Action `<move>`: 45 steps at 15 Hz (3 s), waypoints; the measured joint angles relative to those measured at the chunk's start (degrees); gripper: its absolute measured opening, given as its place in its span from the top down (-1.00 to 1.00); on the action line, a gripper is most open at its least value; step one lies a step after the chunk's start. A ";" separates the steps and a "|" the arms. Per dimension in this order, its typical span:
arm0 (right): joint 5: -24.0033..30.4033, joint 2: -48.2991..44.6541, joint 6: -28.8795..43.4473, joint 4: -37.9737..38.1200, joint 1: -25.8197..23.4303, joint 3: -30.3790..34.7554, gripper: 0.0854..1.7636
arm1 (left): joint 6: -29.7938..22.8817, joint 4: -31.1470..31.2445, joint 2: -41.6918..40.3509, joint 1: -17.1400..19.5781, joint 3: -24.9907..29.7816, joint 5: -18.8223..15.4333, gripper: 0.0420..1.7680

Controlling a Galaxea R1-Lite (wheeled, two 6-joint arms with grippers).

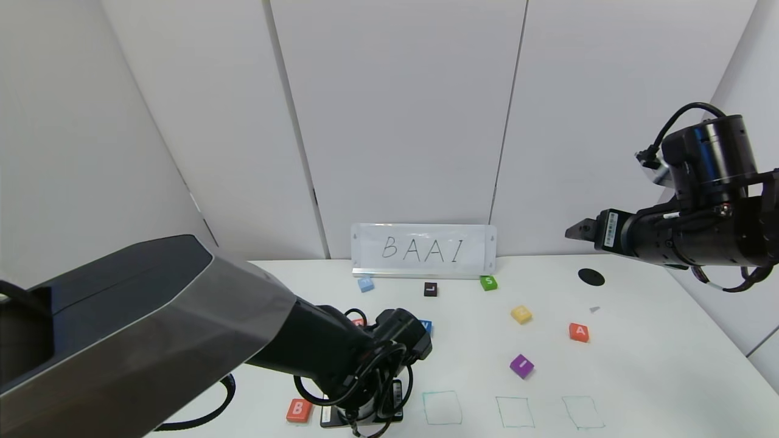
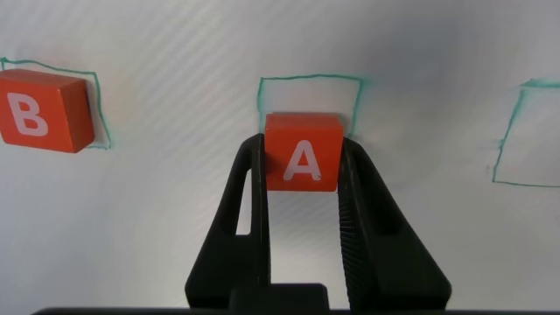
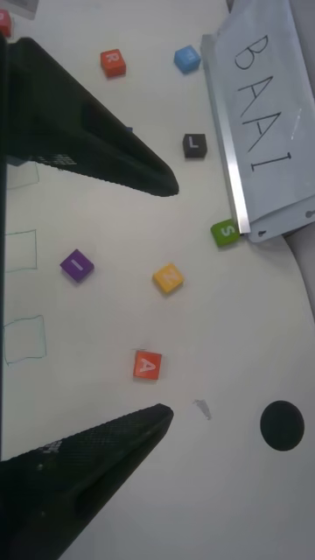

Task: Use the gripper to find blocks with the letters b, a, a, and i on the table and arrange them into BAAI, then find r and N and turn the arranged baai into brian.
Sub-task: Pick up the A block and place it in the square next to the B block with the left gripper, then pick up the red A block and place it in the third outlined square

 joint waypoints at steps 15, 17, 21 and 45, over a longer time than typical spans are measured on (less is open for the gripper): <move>0.02 -0.05 0.00 0.00 0.11 0.00 -0.94 | 0.27 -0.02 1.12 0.60 -1.02 0.02 0.46; 0.02 -0.11 0.00 0.02 0.11 0.00 -0.94 | 0.24 -0.02 1.18 0.74 -1.13 0.02 0.46; 0.02 -0.15 -0.02 0.00 0.11 0.00 -0.94 | 0.32 -0.02 1.34 0.82 -1.32 0.10 0.46; 0.05 -0.37 0.05 0.00 0.00 -0.02 -0.94 | 2.16 0.80 -1.83 0.71 -0.28 0.18 -0.85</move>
